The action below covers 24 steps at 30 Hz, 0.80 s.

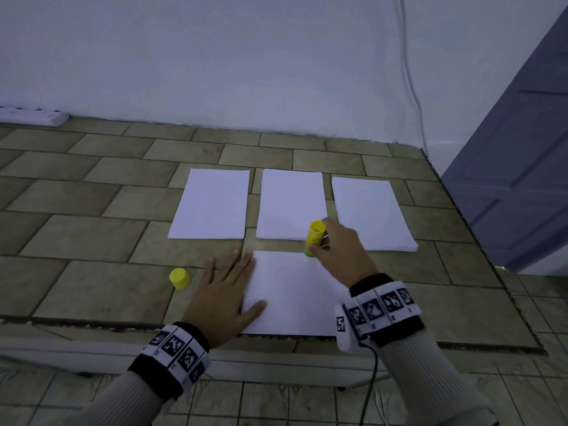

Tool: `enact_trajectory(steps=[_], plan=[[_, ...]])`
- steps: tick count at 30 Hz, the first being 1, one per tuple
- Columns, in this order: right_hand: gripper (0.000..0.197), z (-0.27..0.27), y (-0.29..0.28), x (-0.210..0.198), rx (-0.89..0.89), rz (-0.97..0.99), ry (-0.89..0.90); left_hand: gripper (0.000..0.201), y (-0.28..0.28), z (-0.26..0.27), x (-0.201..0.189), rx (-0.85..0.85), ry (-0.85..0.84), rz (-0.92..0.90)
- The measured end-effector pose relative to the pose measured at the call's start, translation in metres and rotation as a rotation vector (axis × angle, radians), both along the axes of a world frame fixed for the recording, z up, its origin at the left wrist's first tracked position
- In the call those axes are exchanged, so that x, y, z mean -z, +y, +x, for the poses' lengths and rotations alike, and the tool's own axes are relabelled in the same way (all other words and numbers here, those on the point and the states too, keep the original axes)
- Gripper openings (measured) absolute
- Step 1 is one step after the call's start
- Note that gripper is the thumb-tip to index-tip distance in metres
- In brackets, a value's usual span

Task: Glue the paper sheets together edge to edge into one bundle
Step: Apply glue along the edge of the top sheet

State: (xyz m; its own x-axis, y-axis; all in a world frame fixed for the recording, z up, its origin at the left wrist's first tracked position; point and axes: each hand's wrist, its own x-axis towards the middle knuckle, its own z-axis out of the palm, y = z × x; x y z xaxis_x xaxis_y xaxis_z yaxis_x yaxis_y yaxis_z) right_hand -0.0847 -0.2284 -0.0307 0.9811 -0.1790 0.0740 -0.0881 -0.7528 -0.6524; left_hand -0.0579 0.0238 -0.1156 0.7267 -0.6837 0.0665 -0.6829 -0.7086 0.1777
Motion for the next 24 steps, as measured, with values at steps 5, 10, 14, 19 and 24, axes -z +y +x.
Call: enact_trajectory(steps=[5, 10, 14, 19, 24], plan=[[0.017, -0.021, -0.04, -0.004, 0.15, -0.026, -0.011, 0.089, 0.0, 0.0, 0.0, 0.0, 0.0, -0.004], [0.021, -0.03, -0.061, -0.002, 0.213, -0.044, 0.011, 0.087, 0.0, 0.0, -0.001, 0.002, 0.005, 0.007], [0.015, -0.032, -0.051, -0.007, 0.249, -0.017, -0.092, 0.091, -0.001, -0.001, -0.002, -0.001, 0.011, 0.007], [0.008, -0.032, -0.001, -0.014, 0.016, 0.186, -0.156, 0.113, -0.003, -0.002, -0.01, -0.02, 0.069, 0.058], [0.011, -0.023, 0.056, -0.006, -0.271, 0.193, -0.102, 0.121, -0.004, -0.001, -0.013, -0.032, 0.093, 0.083]])
